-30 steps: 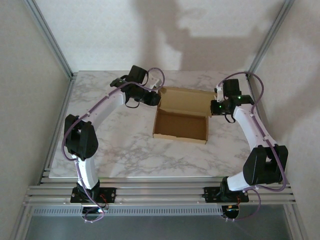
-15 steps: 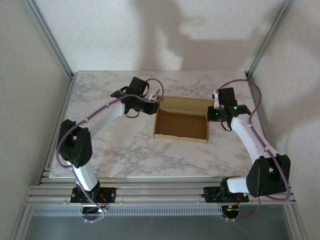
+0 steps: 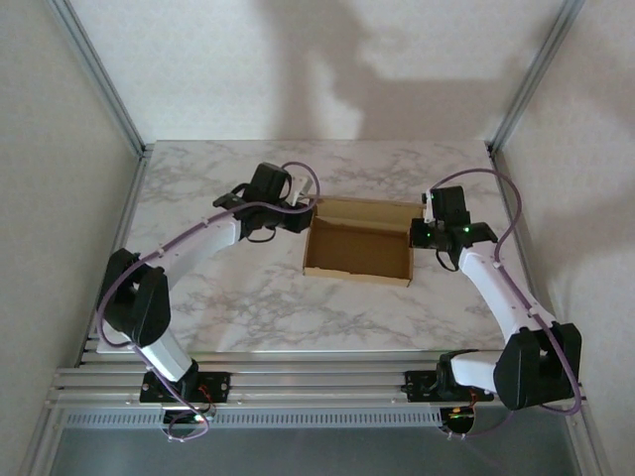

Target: Fold the paper box

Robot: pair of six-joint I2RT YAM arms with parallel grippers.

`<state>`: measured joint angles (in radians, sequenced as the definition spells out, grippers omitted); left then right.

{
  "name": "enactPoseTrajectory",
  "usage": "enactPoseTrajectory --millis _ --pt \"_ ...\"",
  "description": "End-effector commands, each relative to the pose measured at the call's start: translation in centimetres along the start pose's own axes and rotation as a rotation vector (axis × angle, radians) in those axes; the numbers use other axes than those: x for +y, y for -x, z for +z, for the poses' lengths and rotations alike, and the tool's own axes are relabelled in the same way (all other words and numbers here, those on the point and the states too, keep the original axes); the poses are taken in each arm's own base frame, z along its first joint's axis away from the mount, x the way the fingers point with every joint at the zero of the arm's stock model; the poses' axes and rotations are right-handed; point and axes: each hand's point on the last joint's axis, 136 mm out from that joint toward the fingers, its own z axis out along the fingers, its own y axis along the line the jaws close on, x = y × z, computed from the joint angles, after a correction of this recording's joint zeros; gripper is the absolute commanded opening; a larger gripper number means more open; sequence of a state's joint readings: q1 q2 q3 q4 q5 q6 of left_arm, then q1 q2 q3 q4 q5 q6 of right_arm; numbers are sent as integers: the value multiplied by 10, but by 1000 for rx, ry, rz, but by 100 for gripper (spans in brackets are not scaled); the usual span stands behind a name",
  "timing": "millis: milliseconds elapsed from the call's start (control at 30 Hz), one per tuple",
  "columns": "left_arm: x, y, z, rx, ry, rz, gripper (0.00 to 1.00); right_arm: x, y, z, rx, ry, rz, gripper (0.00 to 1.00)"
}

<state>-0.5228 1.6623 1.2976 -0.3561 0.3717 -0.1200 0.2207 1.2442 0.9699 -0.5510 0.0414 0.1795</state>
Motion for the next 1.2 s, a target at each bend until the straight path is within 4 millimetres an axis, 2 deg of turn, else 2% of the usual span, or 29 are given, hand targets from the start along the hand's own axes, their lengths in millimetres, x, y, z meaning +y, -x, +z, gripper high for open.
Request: enactPoseTrajectory --millis 0,467,867,1000,1167 --pt "-10 2 -5 -45 -11 -17 16 6 -1 -3 -27 25 28 6" --pt "-8 -22 -7 -37 17 -33 16 13 -28 1 4 63 63 6" --pt "-5 -45 -7 -34 32 -63 18 3 -57 4 15 33 127 6" --pt "-6 -45 -8 -46 22 -68 19 5 -59 4 15 49 121 7" --pt "-11 -36 -7 -71 -1 -62 23 12 -55 3 12 86 110 7"
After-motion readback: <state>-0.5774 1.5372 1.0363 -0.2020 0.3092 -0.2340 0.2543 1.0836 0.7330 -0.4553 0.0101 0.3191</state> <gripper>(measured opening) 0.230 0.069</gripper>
